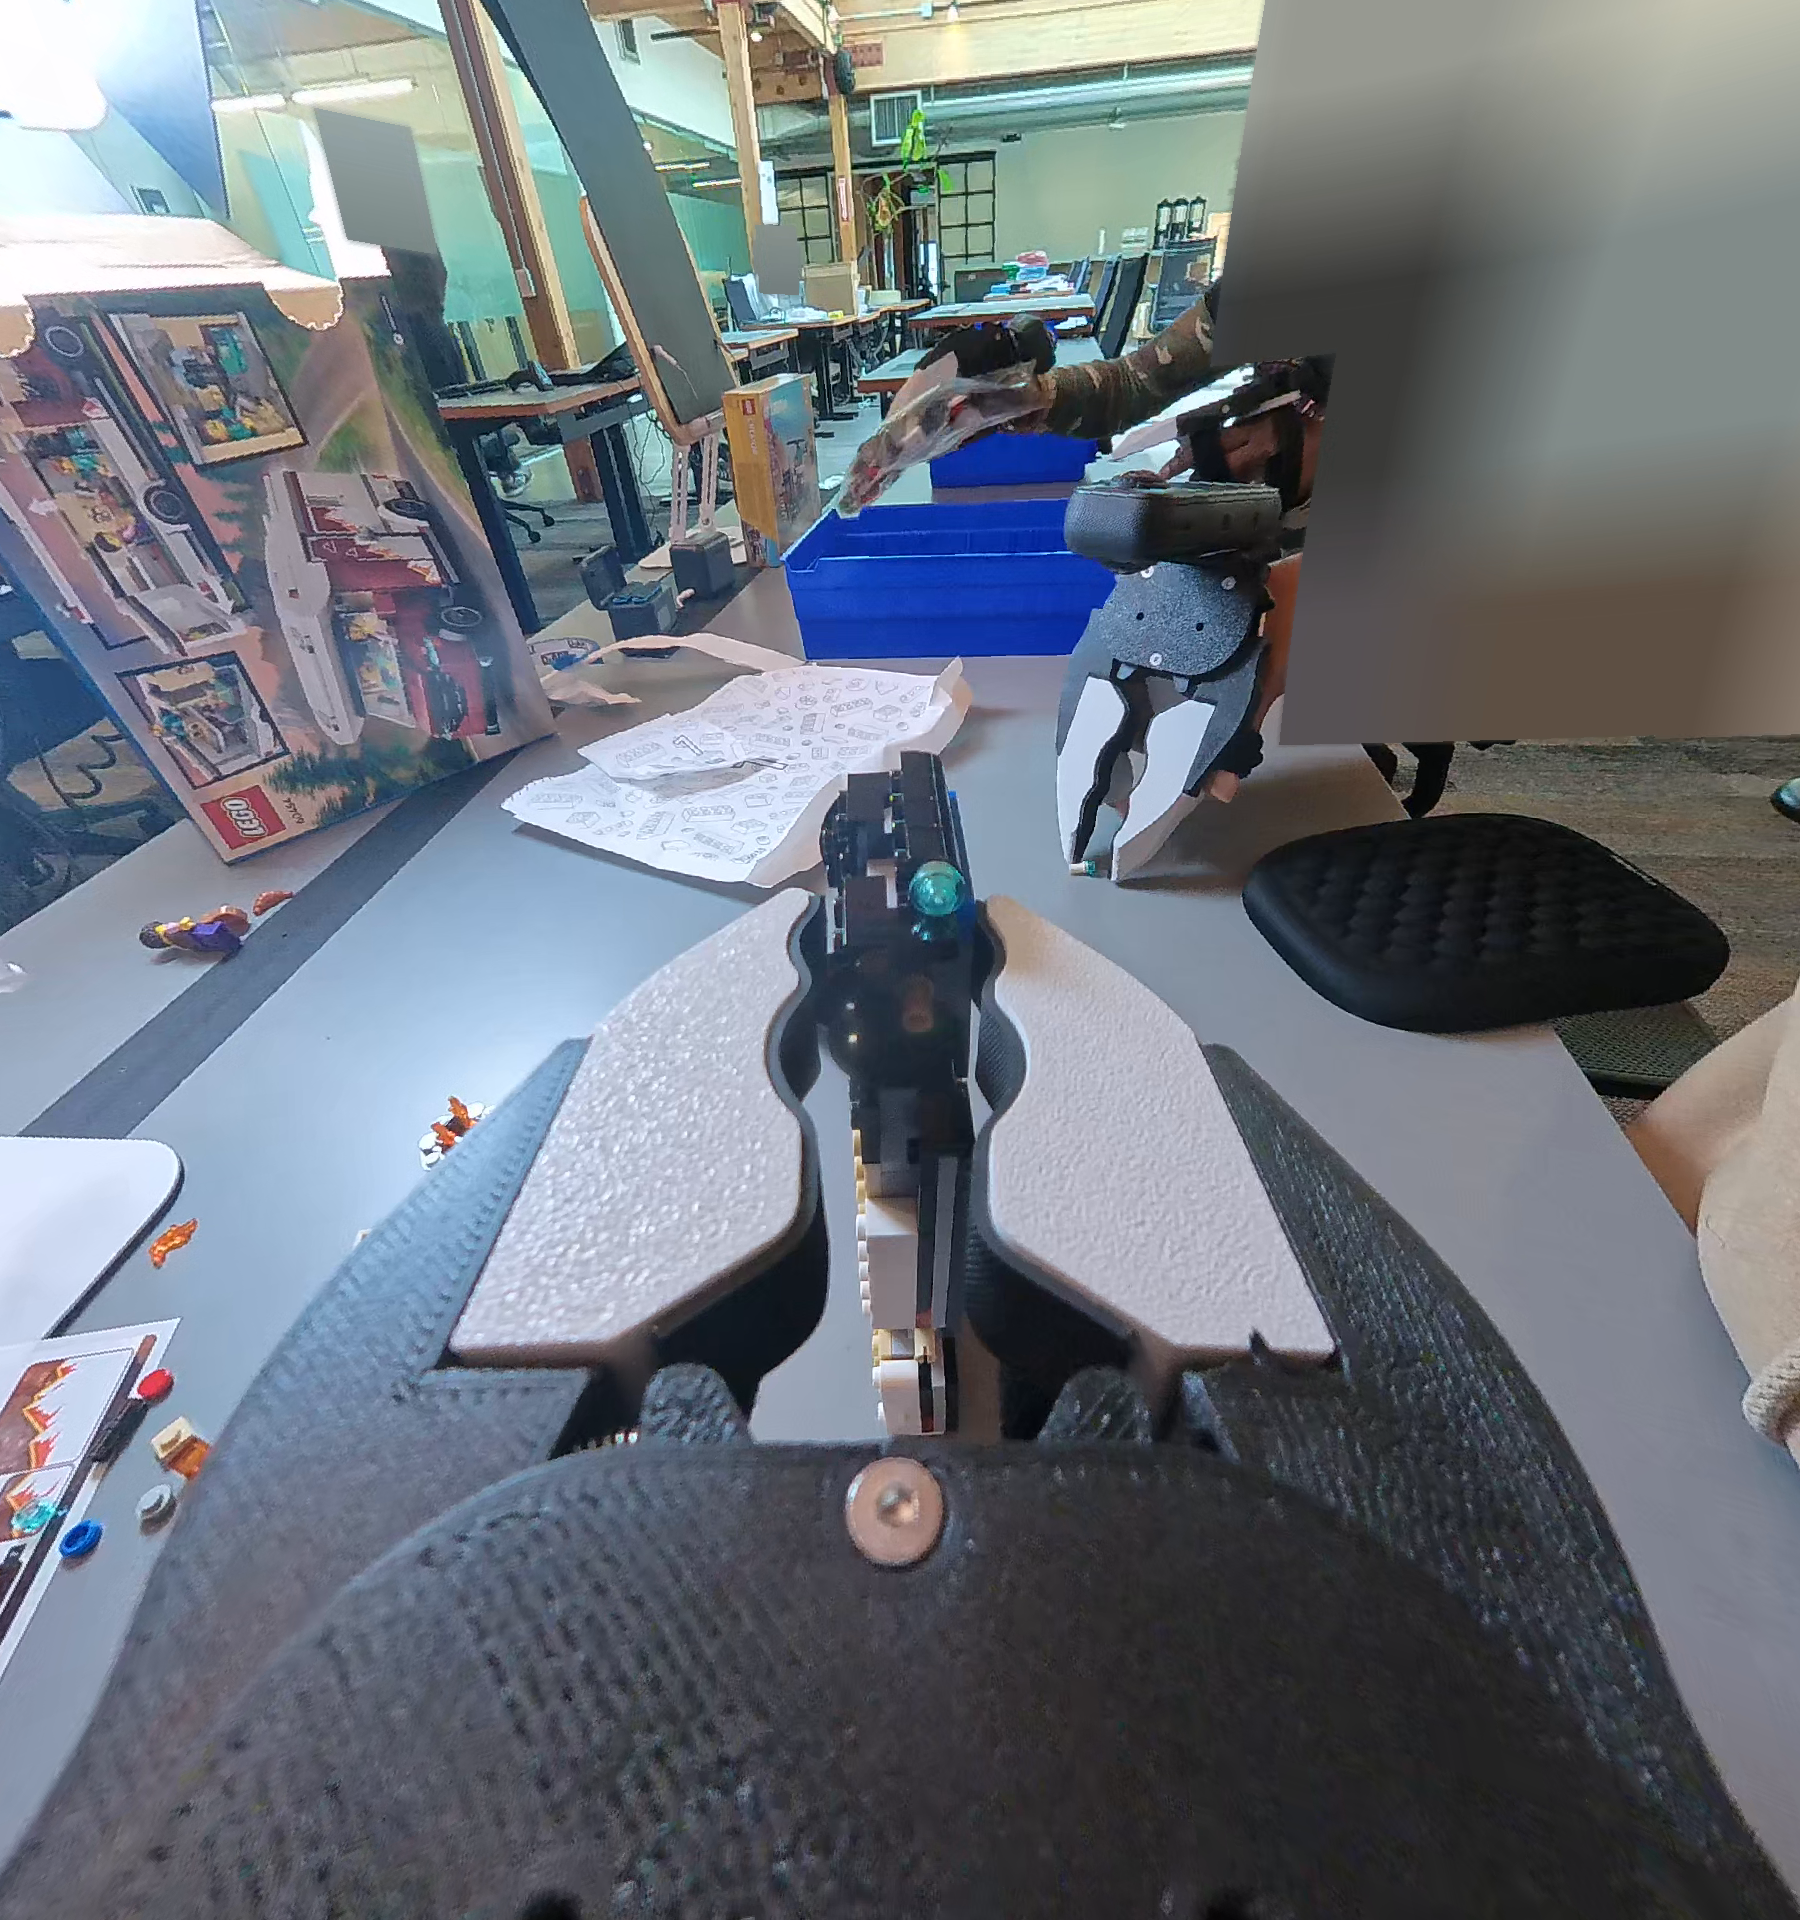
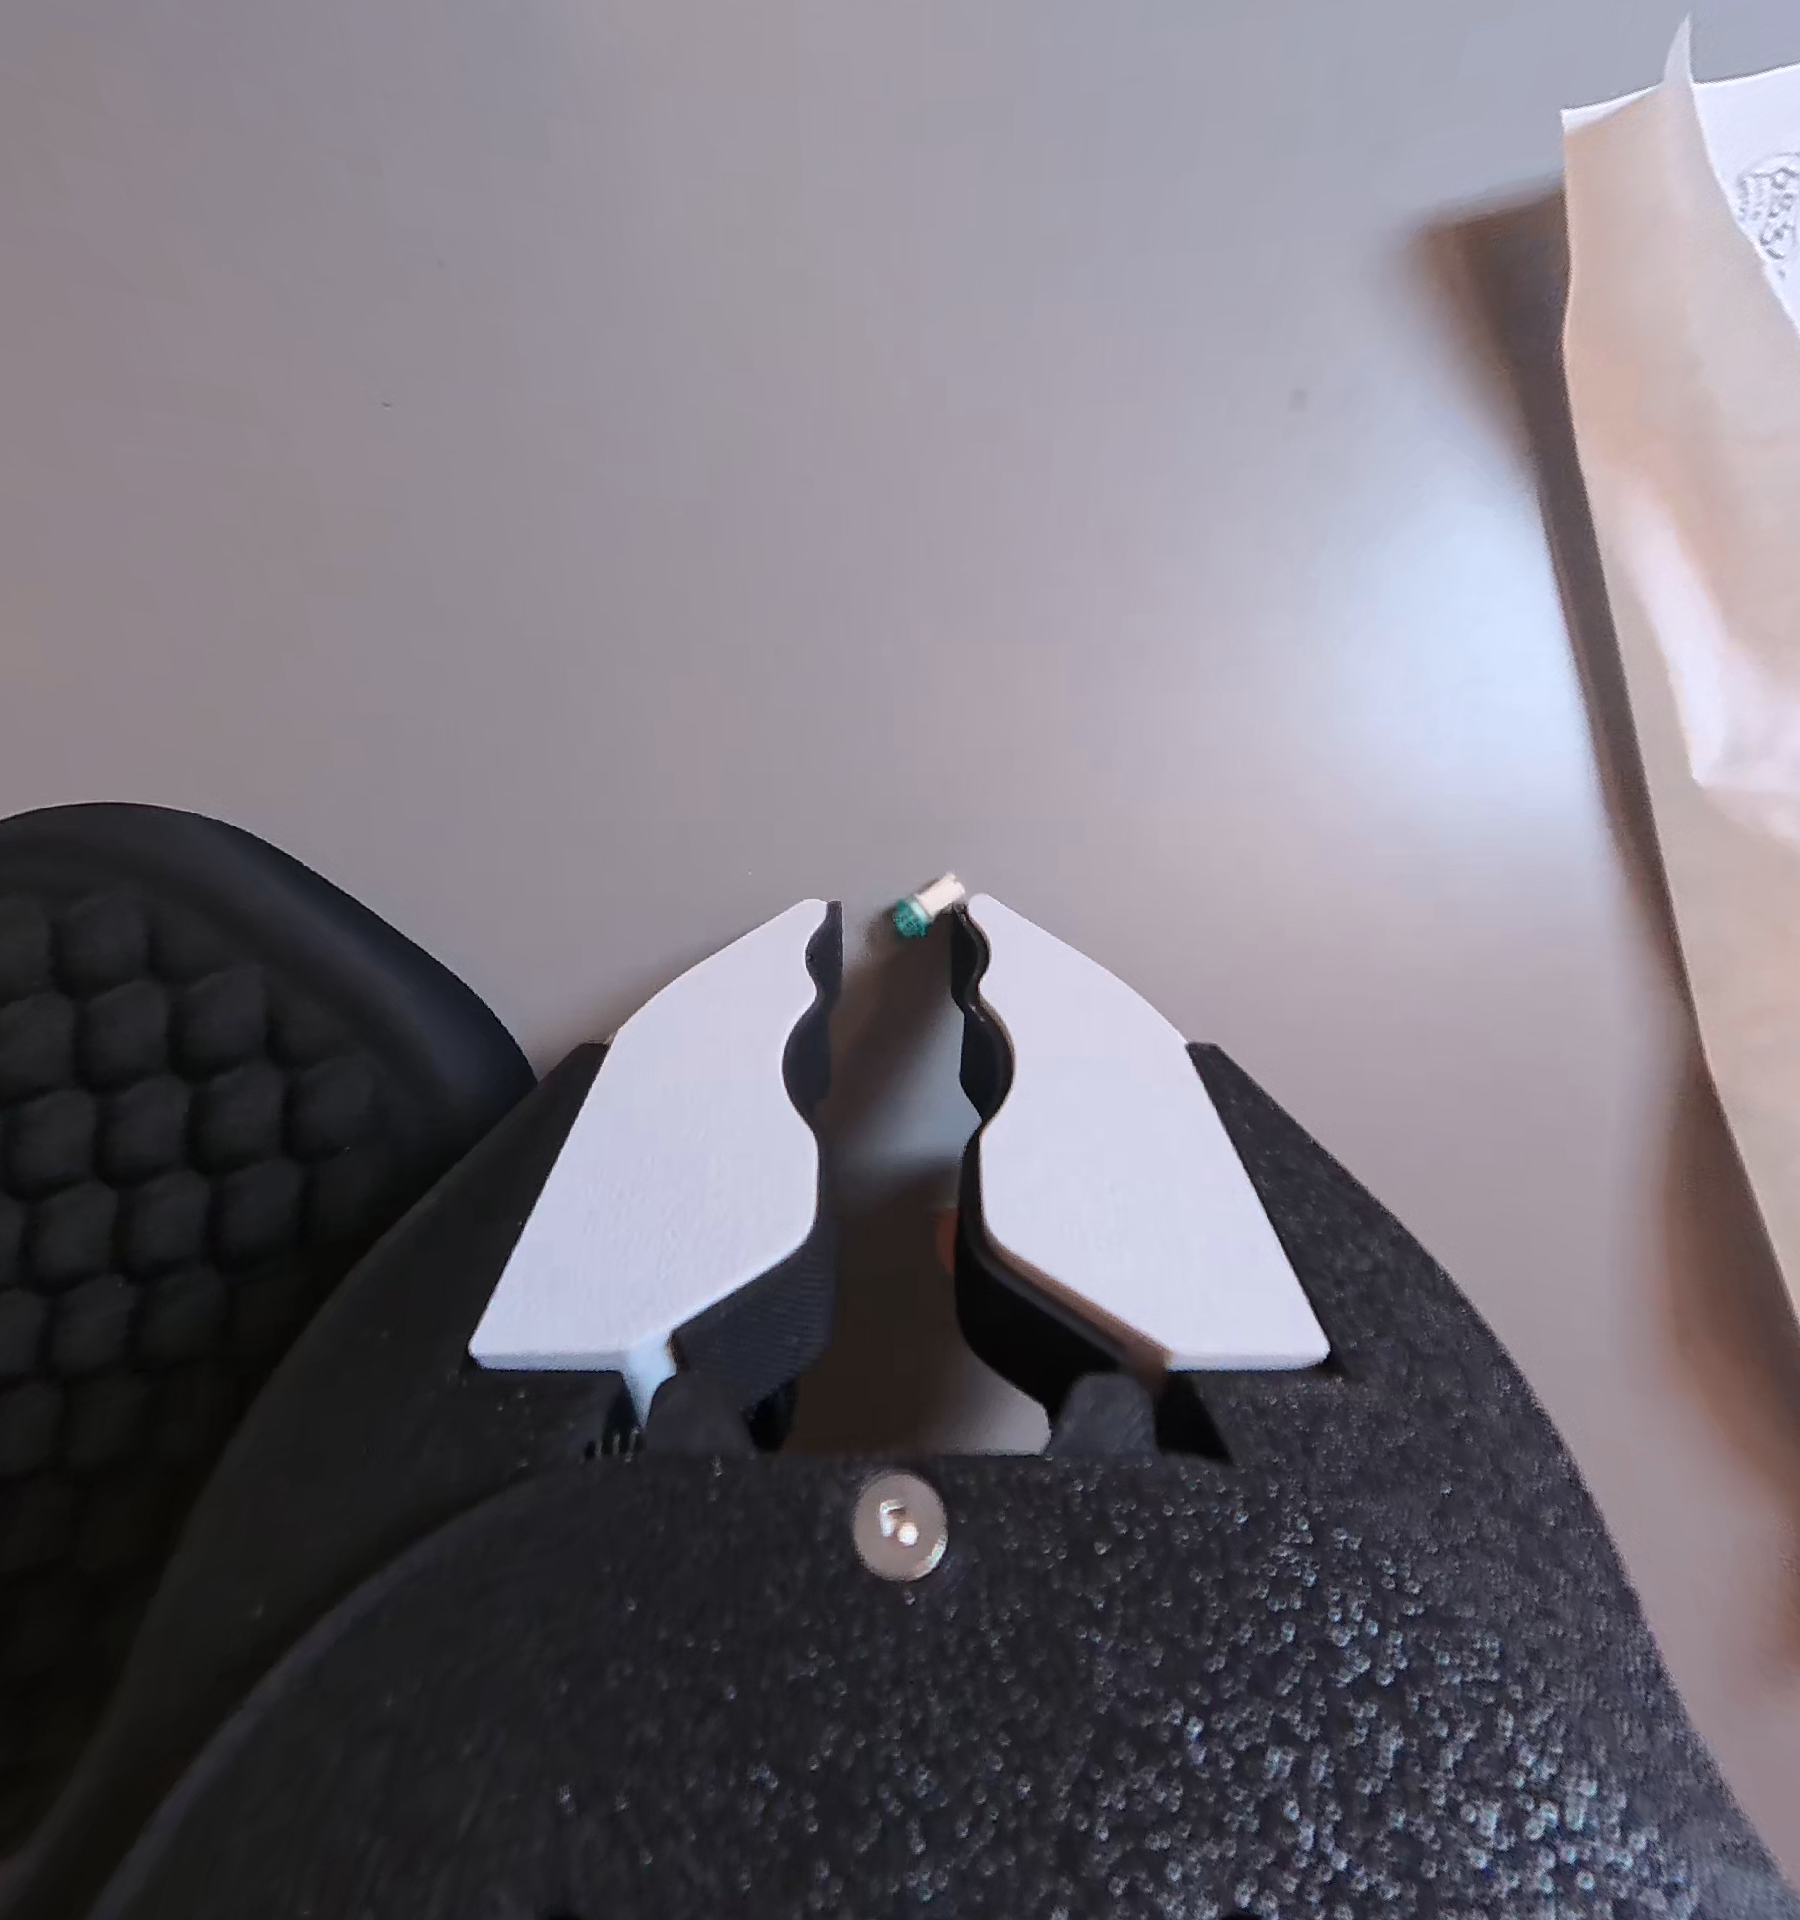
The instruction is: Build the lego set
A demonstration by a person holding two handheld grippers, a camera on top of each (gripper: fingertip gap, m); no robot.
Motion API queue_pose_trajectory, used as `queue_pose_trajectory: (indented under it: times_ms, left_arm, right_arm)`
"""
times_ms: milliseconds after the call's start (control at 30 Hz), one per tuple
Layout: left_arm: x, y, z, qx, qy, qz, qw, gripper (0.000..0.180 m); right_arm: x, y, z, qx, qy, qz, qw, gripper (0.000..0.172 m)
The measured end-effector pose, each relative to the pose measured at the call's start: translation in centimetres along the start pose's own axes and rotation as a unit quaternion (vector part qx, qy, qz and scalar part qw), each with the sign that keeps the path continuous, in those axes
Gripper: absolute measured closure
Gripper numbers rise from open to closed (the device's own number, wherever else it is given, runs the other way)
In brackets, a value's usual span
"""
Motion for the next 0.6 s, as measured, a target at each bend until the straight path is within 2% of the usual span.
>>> queue_pose_trajectory:
  times_ms: [167, 433, 600]
  left_arm:
    - [0.0, 0.0, -0.1, 0.003, -0.002, 0.001, 1.0, 0.155]
    - [-0.1, 0.0, 0.0, -0.002, 0.0, -0.002, 1.0, 0.155]
    - [0.0, 0.0, -0.1, 0.0, 0.0, 0.0, 1.0, 0.154]
  right_arm:
    - [0.2, -1.1, 0.2, -0.039, -0.018, 0.013, 0.999, 0.151]
    - [-0.4, 0.5, 0.2, 0.004, -0.011, -0.015, 1.0, 0.155]
    - [0.0, 0.1, 0.9, 0.002, -0.01, -0.018, 1.0, 0.157]
Point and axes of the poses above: each gripper's, where its closed fingertips meet, x out along the fingers, y out of its underside, z = x × y across the jaws, the point moved 7 cm from there along -x, back along the fingers, and after that the axes turned 15 degrees about z, right-handed, at the moved point
